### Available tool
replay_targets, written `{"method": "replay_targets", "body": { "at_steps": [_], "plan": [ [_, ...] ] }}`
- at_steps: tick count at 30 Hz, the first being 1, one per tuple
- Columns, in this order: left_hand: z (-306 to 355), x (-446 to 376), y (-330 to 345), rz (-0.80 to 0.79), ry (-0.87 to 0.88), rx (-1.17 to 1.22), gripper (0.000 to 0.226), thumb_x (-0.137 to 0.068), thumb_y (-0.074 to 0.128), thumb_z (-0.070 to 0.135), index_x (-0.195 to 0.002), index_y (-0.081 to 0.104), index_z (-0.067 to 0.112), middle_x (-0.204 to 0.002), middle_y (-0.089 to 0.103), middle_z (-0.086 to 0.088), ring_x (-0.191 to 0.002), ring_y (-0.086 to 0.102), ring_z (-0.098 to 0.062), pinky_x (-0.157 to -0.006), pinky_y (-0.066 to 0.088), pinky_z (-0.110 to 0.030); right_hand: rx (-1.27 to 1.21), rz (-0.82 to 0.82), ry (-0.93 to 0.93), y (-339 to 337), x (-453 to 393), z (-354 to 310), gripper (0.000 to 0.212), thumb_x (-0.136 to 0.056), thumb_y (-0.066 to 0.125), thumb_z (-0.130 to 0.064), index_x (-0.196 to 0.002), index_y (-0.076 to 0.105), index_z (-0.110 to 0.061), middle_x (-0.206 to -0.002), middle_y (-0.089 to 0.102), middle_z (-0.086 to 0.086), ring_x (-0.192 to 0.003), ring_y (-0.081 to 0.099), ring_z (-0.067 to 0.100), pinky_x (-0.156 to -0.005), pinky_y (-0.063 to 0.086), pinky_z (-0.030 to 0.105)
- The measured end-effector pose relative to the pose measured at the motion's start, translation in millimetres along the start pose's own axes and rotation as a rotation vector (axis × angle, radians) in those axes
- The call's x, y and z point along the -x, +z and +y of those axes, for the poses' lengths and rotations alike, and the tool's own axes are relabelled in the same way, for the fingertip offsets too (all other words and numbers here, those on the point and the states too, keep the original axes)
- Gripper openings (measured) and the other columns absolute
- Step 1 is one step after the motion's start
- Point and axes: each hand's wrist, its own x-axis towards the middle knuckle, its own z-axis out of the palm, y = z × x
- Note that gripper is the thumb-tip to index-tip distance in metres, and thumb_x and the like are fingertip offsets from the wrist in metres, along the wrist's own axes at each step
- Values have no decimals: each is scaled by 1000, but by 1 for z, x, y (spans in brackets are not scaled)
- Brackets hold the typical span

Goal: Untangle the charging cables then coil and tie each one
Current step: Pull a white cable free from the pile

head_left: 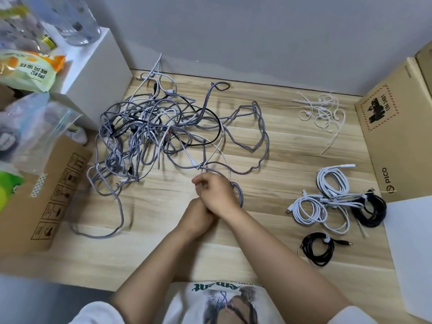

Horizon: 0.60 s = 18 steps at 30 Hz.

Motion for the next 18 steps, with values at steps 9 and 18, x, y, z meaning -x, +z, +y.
{"method": "replay_targets", "body": {
  "at_steps": [9,18],
  "plan": [
    [15,-14,-51,220,-395,831,17,-95,47,14,-85,61,10,-71,66,-4,-52,62,-10,-60,49,-23,-67,162,-15,-17,14,7,29,-77,69,-7,-78,47,-25,-73,64,0,-75,62,22,-68,44,29],
    [33,-39,-42,187,-481,712,28,-91,52,10,-65,49,15,-37,49,5,-32,47,-9,-57,44,-23,419,146,-220,-31,25,-3,9,-87,59,-23,-95,58,-22,-97,68,4,-95,60,29,-75,42,35]
  ]
}}
